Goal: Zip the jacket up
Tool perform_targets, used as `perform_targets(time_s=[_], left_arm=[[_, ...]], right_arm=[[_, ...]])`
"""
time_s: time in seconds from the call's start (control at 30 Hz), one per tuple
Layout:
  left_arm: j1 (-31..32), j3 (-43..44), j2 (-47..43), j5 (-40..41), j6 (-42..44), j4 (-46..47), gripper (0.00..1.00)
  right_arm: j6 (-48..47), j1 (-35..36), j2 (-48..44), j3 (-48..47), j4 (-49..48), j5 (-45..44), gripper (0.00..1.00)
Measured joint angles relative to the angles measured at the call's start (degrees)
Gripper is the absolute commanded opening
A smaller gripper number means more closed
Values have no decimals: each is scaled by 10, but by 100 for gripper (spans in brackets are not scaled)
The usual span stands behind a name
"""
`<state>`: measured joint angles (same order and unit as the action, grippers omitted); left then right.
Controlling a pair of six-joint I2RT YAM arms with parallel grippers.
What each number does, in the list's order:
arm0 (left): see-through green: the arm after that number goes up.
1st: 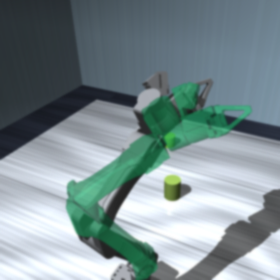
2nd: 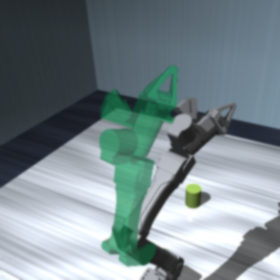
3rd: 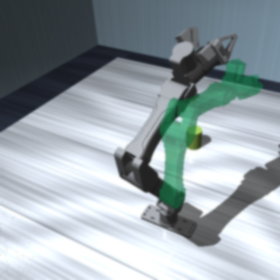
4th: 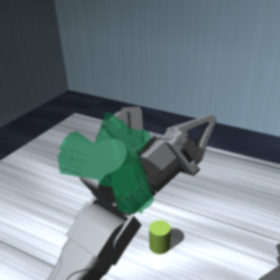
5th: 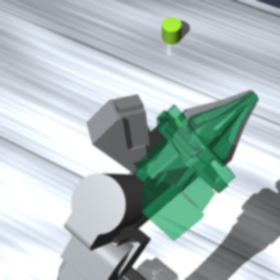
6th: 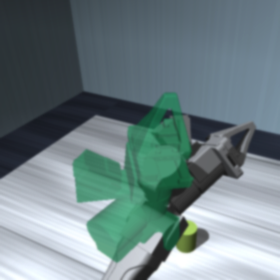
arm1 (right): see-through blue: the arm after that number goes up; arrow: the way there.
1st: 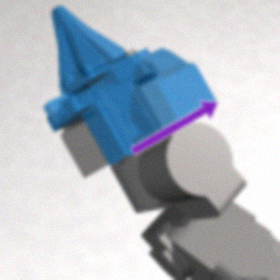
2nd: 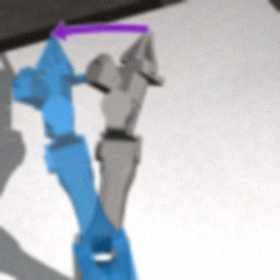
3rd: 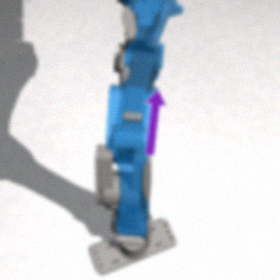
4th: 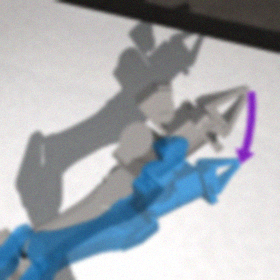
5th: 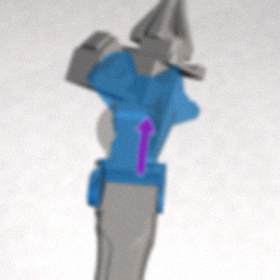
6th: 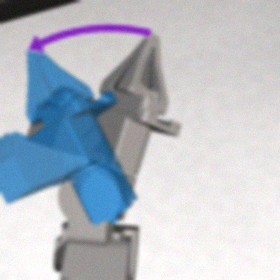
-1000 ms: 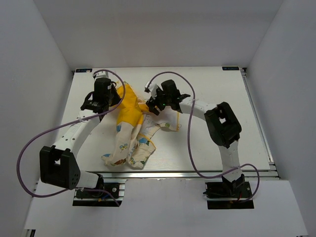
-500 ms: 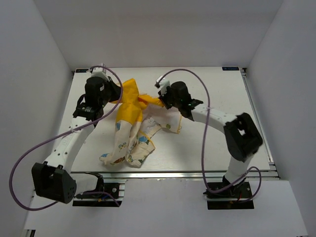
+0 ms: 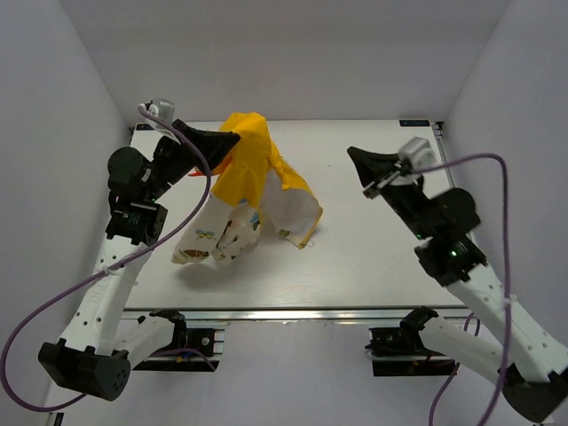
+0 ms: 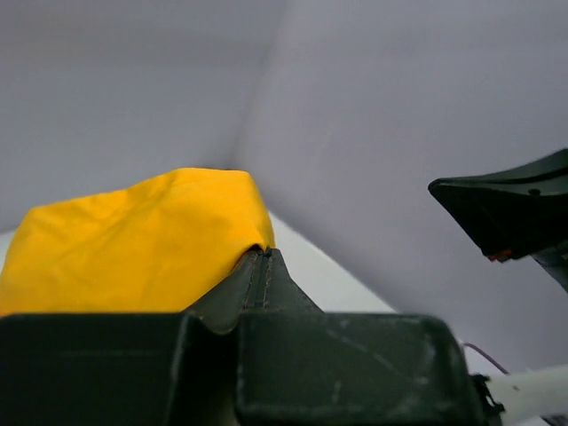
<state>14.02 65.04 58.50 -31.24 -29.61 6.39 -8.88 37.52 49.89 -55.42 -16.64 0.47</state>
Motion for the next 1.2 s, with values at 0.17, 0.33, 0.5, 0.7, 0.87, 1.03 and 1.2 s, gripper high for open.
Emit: perform_targets(time_s=[0.17,0.33,0.5,0.7,0.87,1.03,1.2], left_arm=[[3,37,3,-102,-67,103,0],[31,149,59,-194,-135,194,0],[65,222,135,-243,-173,235,0],[61,241,277,-256,-178,229,0],[1,219,461,-293,-210,259,16],[-77,81,615,-339,-345,429,98],[-104,11,683,-375,-460,563,98]], right_arm=[[13,0,-103,7,6,52,0],[30,0,-122,21,25,52,0],[50,0,-111,38,63,17,0],[71,0,-68,47,72,-70,21],[77,0,23,47,93,-162,54],[88,0,131,47,135,-204,82],[106,-9,233,33,173,-189,89]])
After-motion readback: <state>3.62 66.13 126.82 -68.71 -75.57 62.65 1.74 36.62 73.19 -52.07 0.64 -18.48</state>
